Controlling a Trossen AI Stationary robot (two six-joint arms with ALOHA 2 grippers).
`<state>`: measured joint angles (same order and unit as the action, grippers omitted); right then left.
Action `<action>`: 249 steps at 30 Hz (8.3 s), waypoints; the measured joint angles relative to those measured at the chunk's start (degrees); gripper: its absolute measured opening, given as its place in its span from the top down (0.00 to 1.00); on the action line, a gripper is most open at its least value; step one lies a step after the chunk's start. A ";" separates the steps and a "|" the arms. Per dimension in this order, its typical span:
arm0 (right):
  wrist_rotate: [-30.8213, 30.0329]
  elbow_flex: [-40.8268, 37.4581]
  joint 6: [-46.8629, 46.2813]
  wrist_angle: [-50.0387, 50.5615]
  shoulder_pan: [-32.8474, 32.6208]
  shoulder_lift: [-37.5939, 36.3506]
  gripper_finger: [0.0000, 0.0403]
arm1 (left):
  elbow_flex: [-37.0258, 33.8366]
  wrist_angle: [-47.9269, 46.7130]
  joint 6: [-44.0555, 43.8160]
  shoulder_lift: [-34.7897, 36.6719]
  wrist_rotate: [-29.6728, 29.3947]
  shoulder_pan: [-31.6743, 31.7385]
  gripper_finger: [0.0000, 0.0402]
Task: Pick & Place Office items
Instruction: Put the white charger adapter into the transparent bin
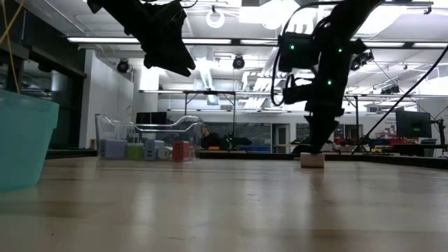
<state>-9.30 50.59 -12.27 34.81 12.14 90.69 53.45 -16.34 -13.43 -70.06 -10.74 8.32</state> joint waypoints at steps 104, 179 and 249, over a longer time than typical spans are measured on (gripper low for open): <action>59.27 12.22 -4.22 -29.19 1.14 4.34 0.54 | 0.00 2.47 25.36 0.00 0.00 -5.54 0.55; 61.68 12.17 -7.42 -44.12 -3.51 4.29 0.54 | 0.00 24.39 29.85 -8.53 24.78 -10.19 0.55; 61.96 12.17 -7.38 -44.03 -3.47 4.36 0.34 | 0.00 25.76 31.21 -8.55 29.11 -10.36 0.70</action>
<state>52.66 62.76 -19.64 -9.21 8.67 95.04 53.45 9.42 17.78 -78.61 18.37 -2.04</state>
